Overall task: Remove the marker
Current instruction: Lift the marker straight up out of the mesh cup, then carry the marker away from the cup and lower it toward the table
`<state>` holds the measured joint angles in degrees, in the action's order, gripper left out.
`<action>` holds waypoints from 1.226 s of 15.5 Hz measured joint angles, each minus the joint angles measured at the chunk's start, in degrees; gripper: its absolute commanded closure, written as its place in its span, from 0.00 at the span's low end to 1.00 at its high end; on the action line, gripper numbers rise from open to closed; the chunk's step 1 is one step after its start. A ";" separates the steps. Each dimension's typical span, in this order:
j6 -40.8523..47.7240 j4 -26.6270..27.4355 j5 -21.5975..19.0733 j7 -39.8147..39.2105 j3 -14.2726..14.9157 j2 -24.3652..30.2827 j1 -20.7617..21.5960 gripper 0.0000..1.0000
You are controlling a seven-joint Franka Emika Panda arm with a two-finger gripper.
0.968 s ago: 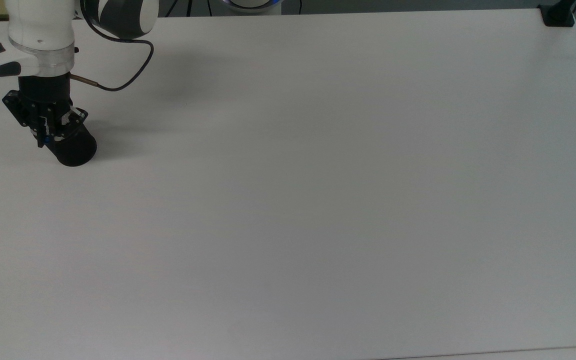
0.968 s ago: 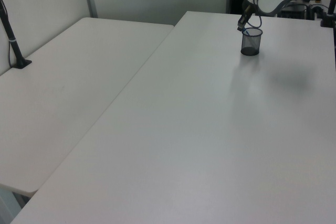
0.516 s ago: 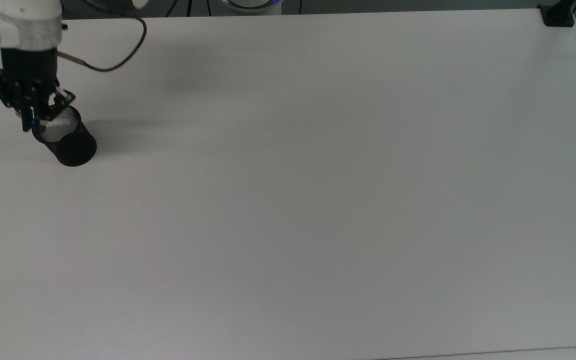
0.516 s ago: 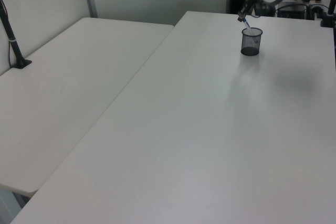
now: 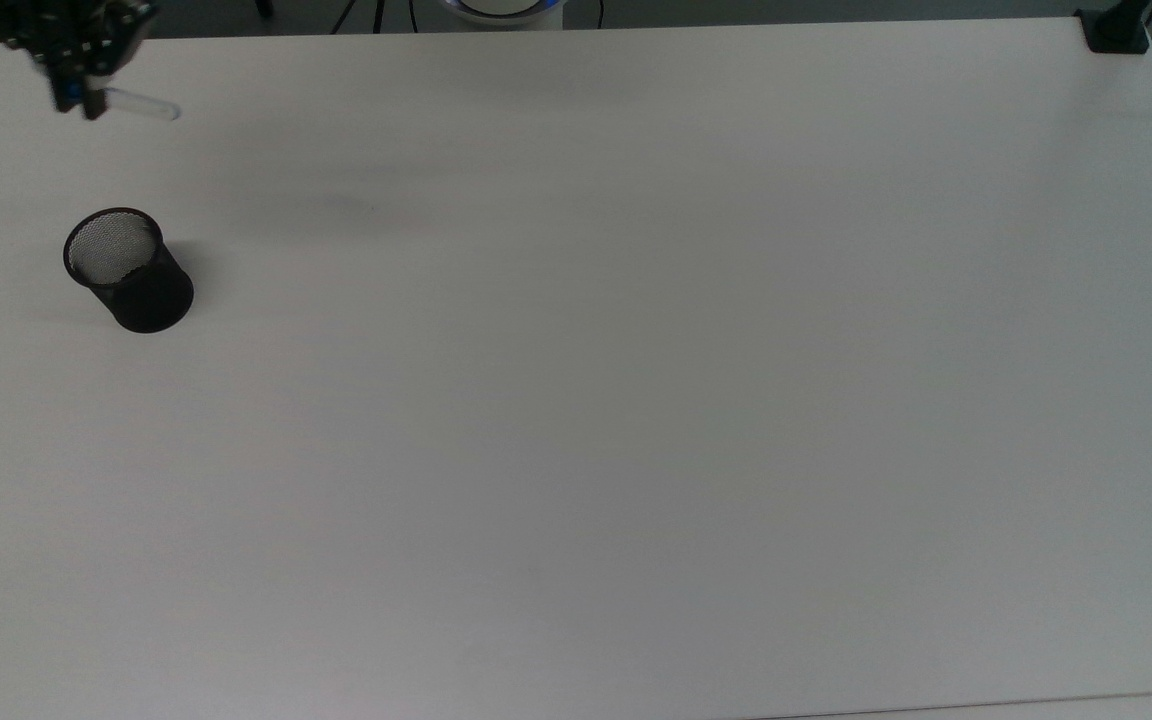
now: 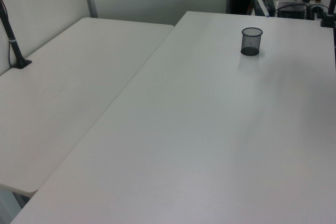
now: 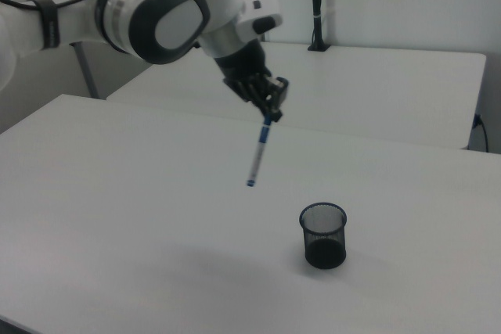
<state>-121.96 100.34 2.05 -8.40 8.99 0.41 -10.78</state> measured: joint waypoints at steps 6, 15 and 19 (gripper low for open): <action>5.15 1.92 -0.01 0.87 -4.75 -6.10 3.69 0.98; 1.45 1.78 0.01 1.60 -4.87 -19.47 7.35 0.98; -5.12 1.94 0.01 4.93 -4.87 -21.76 8.09 0.98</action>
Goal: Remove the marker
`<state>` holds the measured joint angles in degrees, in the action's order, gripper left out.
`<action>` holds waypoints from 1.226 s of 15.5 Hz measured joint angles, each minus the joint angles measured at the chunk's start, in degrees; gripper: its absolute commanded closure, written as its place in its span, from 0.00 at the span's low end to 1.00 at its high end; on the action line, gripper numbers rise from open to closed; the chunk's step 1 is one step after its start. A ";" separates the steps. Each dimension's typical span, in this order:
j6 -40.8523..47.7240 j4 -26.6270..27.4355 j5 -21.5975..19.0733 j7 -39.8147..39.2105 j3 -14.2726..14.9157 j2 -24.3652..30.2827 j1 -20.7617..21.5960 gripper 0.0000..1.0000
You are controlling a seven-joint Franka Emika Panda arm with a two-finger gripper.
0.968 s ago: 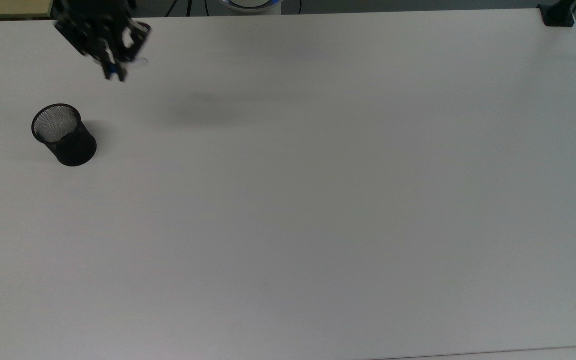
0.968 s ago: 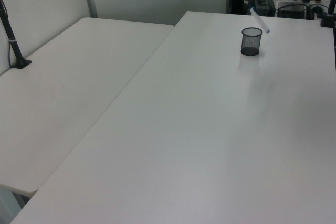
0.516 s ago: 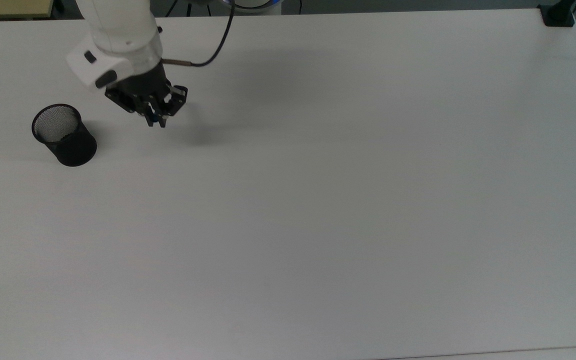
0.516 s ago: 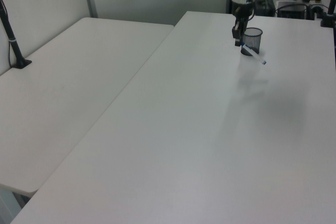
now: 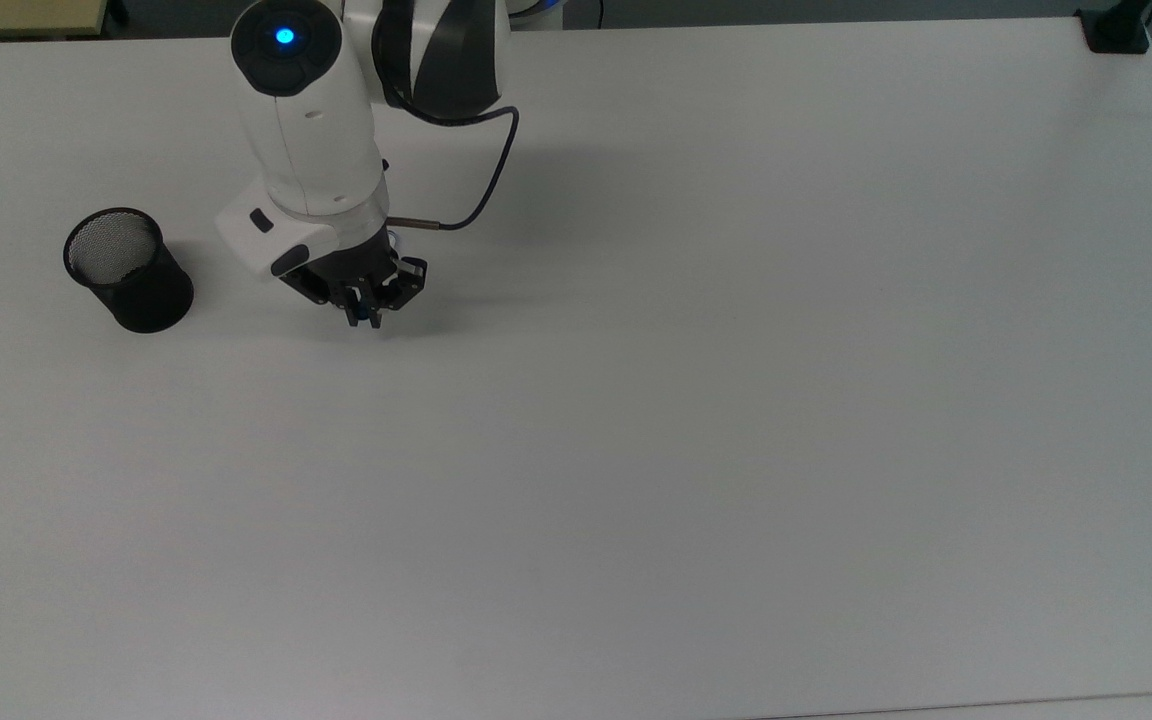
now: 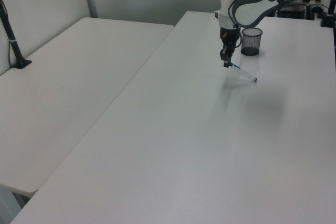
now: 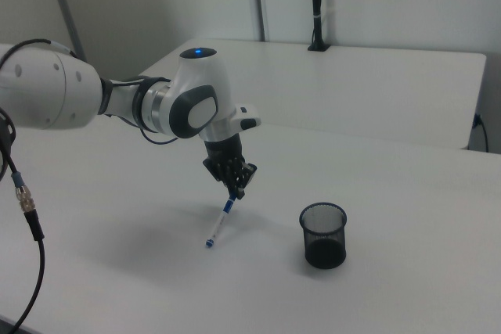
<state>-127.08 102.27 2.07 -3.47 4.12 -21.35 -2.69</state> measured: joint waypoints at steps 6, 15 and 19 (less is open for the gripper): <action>-5.64 1.48 0.00 0.95 -0.15 -1.48 0.11 0.45; -7.29 1.50 0.00 2.17 -0.43 -2.90 0.15 0.00; -6.07 0.87 0.00 2.34 -0.43 -0.59 0.15 0.00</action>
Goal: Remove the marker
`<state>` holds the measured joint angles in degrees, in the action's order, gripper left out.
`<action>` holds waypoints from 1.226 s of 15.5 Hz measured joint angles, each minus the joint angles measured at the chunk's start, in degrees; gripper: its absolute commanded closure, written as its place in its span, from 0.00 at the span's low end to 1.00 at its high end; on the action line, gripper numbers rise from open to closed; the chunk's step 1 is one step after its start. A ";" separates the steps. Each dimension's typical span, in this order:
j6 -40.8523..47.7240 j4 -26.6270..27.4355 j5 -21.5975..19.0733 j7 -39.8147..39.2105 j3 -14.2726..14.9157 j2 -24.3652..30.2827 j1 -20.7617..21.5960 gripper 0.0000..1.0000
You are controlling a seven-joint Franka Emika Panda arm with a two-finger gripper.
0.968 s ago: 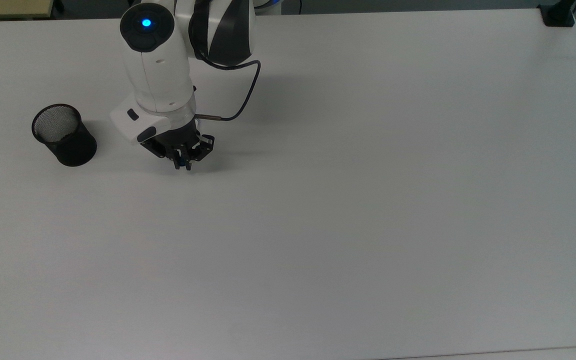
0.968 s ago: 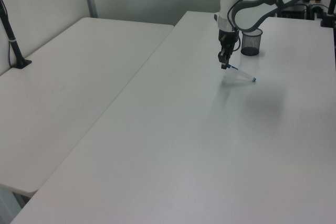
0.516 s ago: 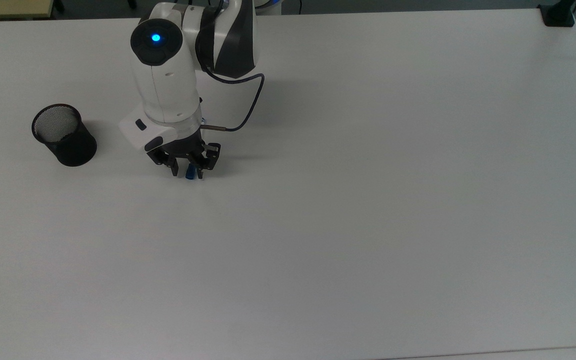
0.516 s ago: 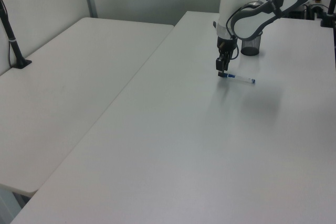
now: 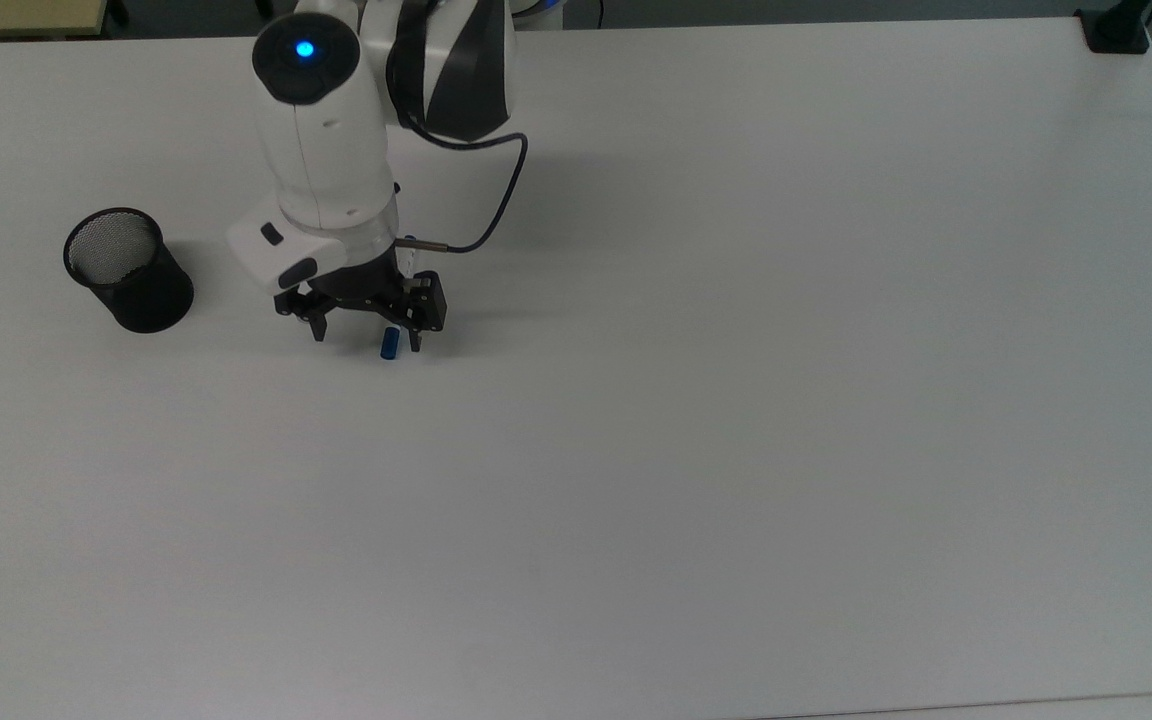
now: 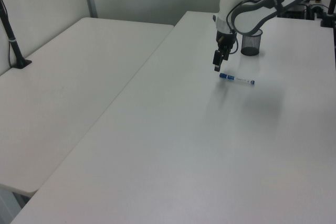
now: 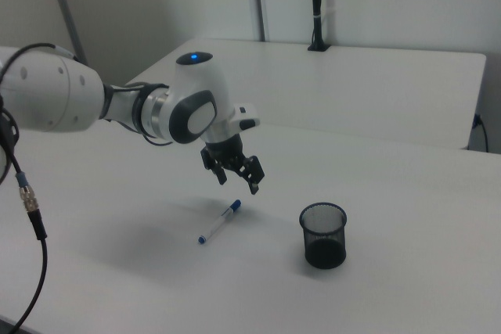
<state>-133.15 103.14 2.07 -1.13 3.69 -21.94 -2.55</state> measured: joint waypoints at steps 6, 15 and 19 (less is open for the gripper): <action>15.10 -3.41 0.00 0.11 0.00 10.77 -0.01 0.00; 33.40 -3.62 0.00 6.16 -0.23 25.13 3.21 0.00; 35.58 -3.45 0.00 6.29 -0.23 26.36 3.69 0.00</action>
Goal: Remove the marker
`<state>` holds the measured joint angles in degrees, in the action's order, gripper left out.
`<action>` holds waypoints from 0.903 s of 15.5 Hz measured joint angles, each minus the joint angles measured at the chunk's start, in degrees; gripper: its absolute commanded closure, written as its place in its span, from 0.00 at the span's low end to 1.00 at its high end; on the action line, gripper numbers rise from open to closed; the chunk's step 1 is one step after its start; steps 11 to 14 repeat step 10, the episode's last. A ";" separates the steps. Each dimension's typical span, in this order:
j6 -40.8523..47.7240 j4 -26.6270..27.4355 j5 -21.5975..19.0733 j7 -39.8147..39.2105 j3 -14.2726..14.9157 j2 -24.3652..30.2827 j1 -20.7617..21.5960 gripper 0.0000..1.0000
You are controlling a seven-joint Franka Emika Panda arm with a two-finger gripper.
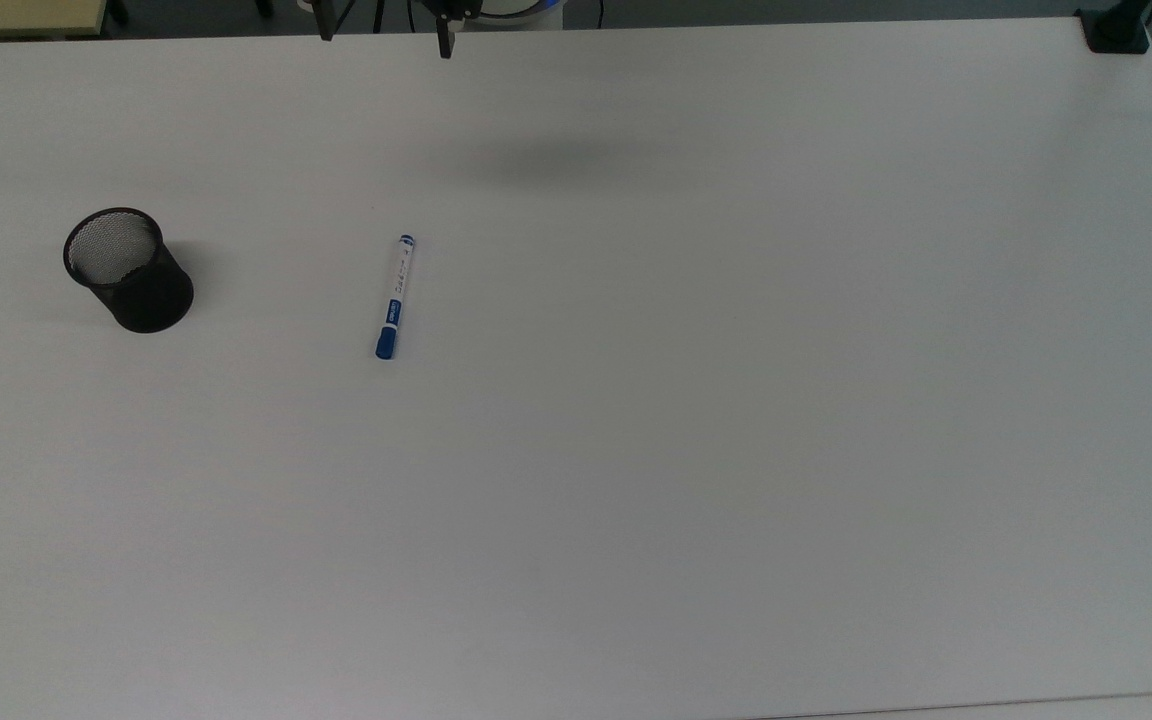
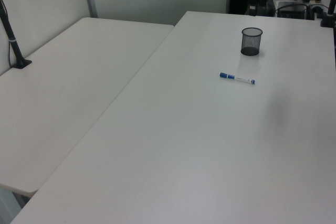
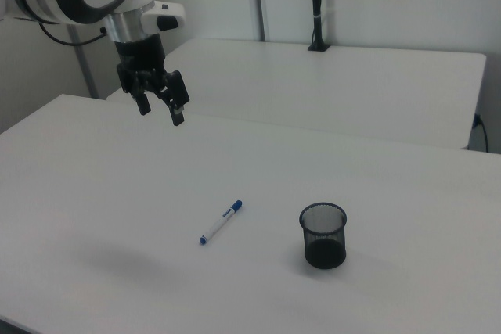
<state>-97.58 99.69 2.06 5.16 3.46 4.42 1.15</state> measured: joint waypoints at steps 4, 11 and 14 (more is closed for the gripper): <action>-0.97 -0.21 0.00 -2.92 0.23 -0.08 -0.35 0.00; -1.36 -1.62 0.00 -5.04 0.52 -0.14 -1.79 0.00; -1.36 -1.62 0.00 -5.04 0.52 -0.14 -1.79 0.00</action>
